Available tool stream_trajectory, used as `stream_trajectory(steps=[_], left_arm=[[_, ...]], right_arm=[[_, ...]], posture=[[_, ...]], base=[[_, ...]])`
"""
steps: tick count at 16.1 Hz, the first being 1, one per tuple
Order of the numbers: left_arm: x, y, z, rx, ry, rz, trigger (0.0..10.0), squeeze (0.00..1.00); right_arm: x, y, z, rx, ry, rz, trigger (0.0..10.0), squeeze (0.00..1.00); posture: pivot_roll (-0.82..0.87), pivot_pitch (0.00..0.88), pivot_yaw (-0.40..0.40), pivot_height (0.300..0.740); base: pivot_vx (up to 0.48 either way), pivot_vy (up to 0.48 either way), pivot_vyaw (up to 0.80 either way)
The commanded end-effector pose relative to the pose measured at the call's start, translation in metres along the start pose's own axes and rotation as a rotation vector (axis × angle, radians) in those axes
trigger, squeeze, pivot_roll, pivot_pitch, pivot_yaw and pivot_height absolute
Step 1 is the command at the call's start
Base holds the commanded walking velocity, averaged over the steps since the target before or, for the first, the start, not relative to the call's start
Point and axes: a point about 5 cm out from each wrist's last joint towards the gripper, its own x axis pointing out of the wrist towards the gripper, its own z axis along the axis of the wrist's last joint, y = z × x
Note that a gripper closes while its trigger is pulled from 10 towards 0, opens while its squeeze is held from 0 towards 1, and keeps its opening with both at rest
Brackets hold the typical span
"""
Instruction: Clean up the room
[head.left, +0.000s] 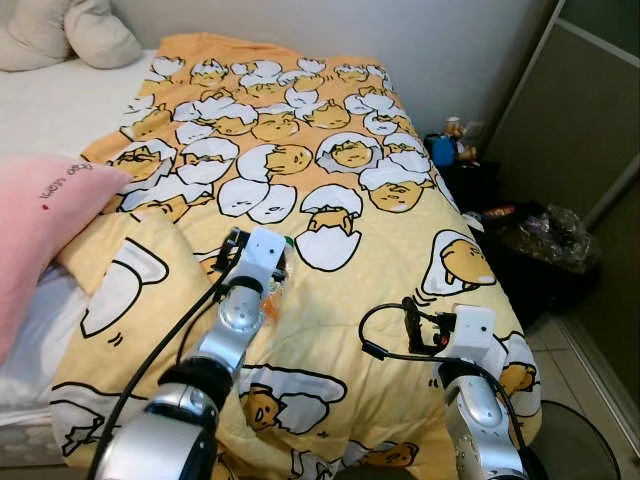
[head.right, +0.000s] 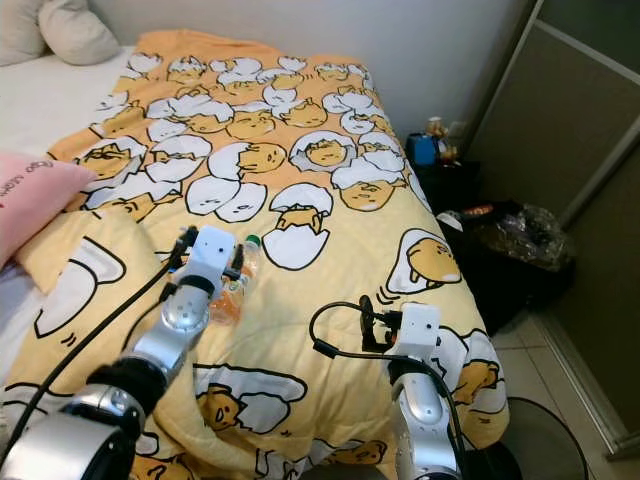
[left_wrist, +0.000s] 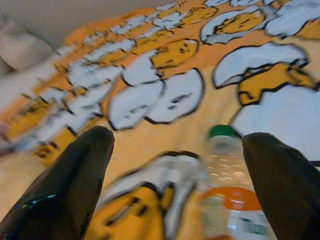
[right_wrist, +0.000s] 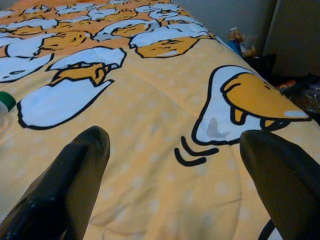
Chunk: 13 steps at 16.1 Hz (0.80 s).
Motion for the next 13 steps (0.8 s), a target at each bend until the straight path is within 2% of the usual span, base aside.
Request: stream_trajectory(steps=[1, 2, 5, 6, 9, 13], left_arm=[[-0.006, -0.004, -0.007, -0.016, -0.003, -0.036, 10.0, 0.00], [-0.009, -0.006, -0.010, 0.050, -0.013, -0.056, 10.0, 0.00], [-0.007, -0.008, -0.015, 0.080, 0.041, -0.079, 10.0, 0.00], [-0.005, -0.006, -0.015, 0.114, 0.044, -0.073, 10.0, 0.00], [0.003, 0.005, -0.005, 0.136, 0.029, -0.031, 10.0, 0.00], [0.008, 0.007, -0.001, 0.135, 0.050, -0.024, 10.0, 0.00]], right_arm=[[-0.004, -0.002, 0.003, 0.003, -0.022, -0.009, 10.0, 0.00], [-0.006, -0.002, 0.002, 0.003, -0.021, -0.003, 10.0, 0.00], [-0.014, -0.001, -0.003, -0.002, -0.001, 0.007, 10.0, 0.00], [-0.018, 0.000, -0.002, -0.008, -0.002, 0.025, 10.0, 0.00], [-0.035, 0.005, -0.002, -0.026, 0.009, 0.082, 10.0, 0.00], [-0.057, 0.010, -0.008, -0.031, 0.051, 0.112, 10.0, 0.00]], posture=[[0.03, 0.051, -0.036, 0.740], [0.03, 0.057, -0.041, 0.740], [0.03, 0.103, -0.041, 0.740], [0.02, 0.120, -0.052, 0.740], [-0.02, 0.173, -0.071, 0.740], [-0.06, 0.213, -0.080, 0.740]], base=[[0.000, 0.000, 0.00], [0.000, 0.000, 0.00], [0.000, 0.000, 0.00], [0.000, 0.000, 0.00], [0.000, 0.000, 0.00], [0.000, 0.000, 0.00]])
